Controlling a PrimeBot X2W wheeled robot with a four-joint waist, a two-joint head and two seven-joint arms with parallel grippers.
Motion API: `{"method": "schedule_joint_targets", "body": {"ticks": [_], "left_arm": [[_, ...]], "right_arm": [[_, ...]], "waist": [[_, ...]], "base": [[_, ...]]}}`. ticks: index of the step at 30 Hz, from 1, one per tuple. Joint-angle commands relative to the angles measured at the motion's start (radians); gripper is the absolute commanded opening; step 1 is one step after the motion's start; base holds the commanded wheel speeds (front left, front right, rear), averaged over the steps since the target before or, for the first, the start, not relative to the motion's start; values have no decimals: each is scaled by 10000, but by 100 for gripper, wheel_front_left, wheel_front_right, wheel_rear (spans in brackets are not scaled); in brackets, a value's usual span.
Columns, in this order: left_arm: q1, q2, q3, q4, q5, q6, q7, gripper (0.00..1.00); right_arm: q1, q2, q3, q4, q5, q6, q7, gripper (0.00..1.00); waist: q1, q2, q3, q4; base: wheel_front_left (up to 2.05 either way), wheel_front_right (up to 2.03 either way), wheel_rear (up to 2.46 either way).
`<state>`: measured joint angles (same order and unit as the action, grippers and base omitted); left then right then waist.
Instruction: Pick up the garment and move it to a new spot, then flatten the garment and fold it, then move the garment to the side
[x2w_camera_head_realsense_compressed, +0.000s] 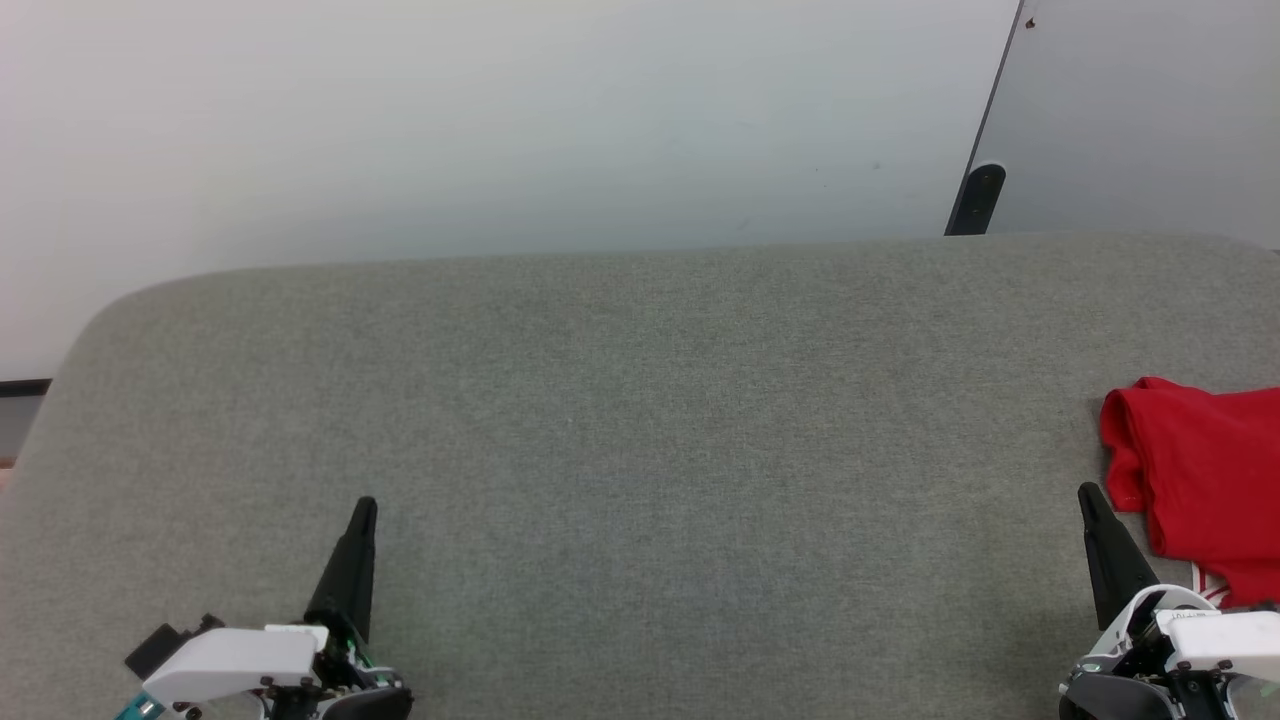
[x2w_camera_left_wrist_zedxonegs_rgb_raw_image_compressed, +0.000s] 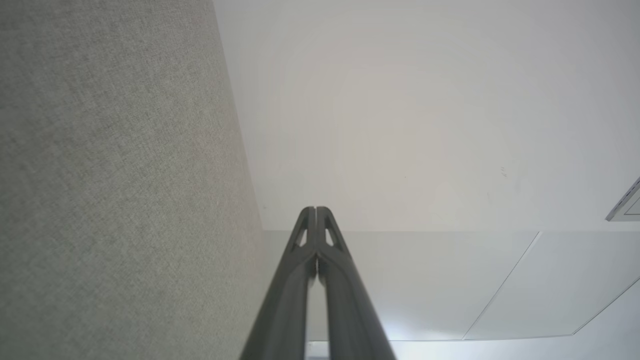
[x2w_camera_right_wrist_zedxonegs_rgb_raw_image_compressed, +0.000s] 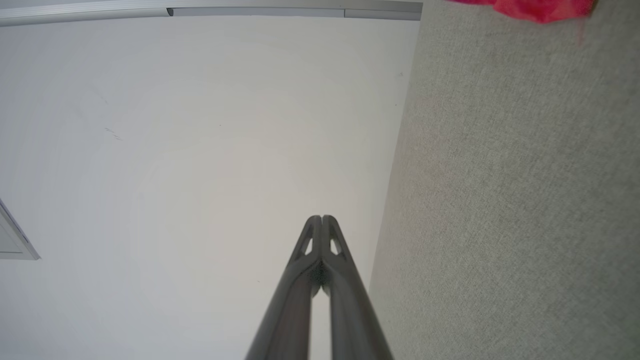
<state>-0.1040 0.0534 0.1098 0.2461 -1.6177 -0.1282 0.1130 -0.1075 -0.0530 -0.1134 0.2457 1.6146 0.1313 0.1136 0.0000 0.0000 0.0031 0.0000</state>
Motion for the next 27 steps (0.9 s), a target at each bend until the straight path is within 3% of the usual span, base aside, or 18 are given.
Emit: {"method": "schedule_joint_targets", "body": {"ticks": [1,27], "left_arm": [[-115,-12,31,15,43,-58,5,0],[-116,-23,45,15,55,-58,18,0]], "right_arm": [[-35,41,-10,3,-19,-10,12,0],[-36,47,-14,3,-28,-10,16,0]], "waist": [[0,0,0,0],[0,0,0,0]], "base": [[0,0,0],[0,0,0]]}}
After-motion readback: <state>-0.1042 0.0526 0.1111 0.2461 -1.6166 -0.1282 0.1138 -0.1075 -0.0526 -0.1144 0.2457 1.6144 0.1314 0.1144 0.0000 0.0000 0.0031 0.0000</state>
